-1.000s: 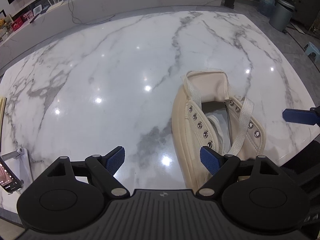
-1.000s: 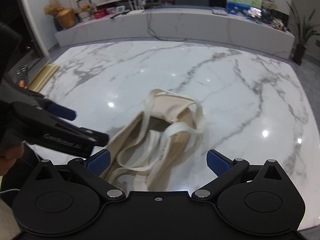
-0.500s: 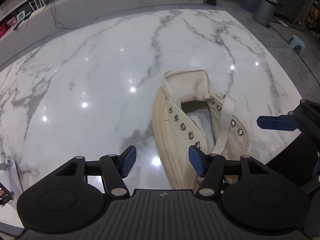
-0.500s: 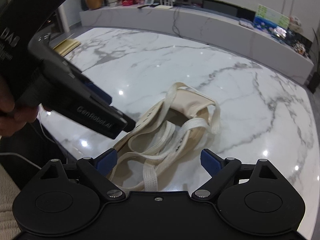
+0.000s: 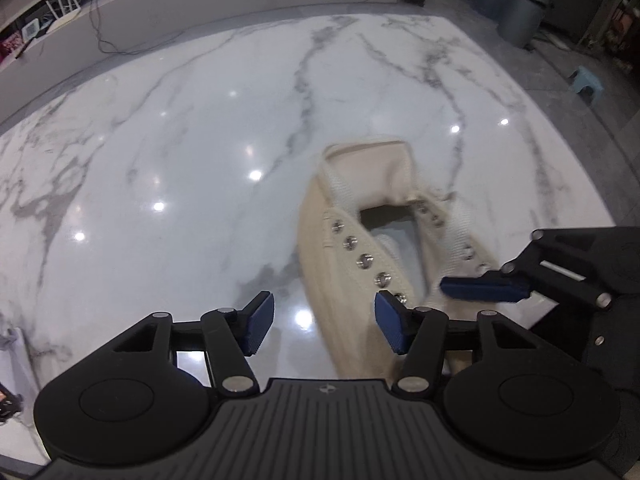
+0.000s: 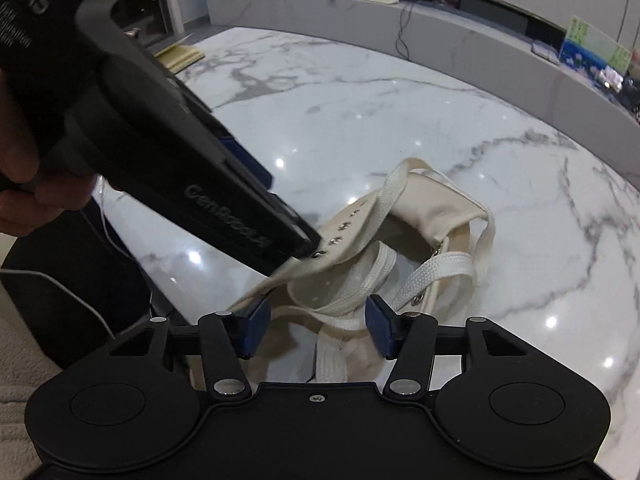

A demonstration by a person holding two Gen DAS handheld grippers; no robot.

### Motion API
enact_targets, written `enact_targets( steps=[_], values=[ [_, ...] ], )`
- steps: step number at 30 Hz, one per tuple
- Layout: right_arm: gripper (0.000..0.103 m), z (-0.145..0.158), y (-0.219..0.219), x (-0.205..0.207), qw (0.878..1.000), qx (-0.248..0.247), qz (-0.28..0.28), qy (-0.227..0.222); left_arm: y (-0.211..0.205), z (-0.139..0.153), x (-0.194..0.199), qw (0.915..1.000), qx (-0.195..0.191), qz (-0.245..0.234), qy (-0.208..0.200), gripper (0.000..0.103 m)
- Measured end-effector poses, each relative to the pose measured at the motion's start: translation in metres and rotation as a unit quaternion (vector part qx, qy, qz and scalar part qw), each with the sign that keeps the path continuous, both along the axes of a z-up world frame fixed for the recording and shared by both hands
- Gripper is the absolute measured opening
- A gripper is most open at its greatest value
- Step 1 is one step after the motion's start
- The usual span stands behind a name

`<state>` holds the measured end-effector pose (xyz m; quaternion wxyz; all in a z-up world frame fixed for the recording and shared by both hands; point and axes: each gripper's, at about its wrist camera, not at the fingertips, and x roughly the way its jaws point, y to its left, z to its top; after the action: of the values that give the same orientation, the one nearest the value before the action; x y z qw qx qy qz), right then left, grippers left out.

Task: Lace up shoes with both hands

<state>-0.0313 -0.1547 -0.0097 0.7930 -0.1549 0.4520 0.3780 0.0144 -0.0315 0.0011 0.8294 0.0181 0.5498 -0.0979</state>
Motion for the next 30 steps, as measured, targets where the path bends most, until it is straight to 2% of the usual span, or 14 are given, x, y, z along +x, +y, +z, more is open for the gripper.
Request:
enact_targets(
  steps=[2, 5, 9, 13, 20, 22, 24, 26, 29, 30],
  values=[
    [0.055, -0.004, 0.003, 0.004, 1.000, -0.003, -0.003, 0.005, 0.005, 0.007, 0.000, 0.9993, -0.037, 0.000, 0.001, 0.054],
    [0.060, -0.010, 0.007, 0.007, 1.000, -0.007, 0.001, 0.020, 0.006, 0.015, 0.003, 0.9976, -0.069, -0.007, -0.001, 0.056],
    [0.060, -0.016, 0.012, 0.011, 1.000, -0.011, 0.005, 0.022, 0.000, 0.012, 0.011, 0.9988, -0.048, -0.011, 0.004, 0.057],
    [0.060, -0.022, 0.013, 0.016, 1.000, -0.010, 0.007, 0.027, -0.005, 0.004, 0.018, 0.9987, -0.044, -0.018, 0.019, 0.057],
    [0.059, -0.024, 0.010, 0.018, 0.999, -0.002, 0.007, 0.032, 0.000, -0.006, 0.023, 0.9987, -0.037, -0.013, 0.032, 0.046],
    [0.051, -0.024, 0.009, 0.019, 1.000, -0.004, 0.001, 0.026, 0.004, -0.006, 0.023, 0.9989, -0.033, -0.006, 0.032, 0.046],
    [0.030, -0.023, 0.008, 0.020, 1.000, -0.015, -0.009, 0.013, 0.007, -0.007, 0.023, 0.9990, -0.029, 0.001, 0.032, 0.046],
    [0.021, -0.023, 0.007, 0.021, 1.000, -0.027, -0.012, -0.002, 0.009, -0.007, 0.023, 0.9990, -0.030, 0.004, 0.033, 0.046],
    [0.003, -0.018, -0.002, 0.023, 0.999, -0.012, -0.035, -0.001, 0.010, -0.007, 0.023, 0.9989, -0.034, 0.010, 0.032, 0.046],
    [0.001, -0.016, -0.005, 0.024, 0.999, -0.006, -0.043, 0.000, 0.011, -0.008, 0.022, 0.9988, -0.035, 0.012, 0.031, 0.046]
  ],
)
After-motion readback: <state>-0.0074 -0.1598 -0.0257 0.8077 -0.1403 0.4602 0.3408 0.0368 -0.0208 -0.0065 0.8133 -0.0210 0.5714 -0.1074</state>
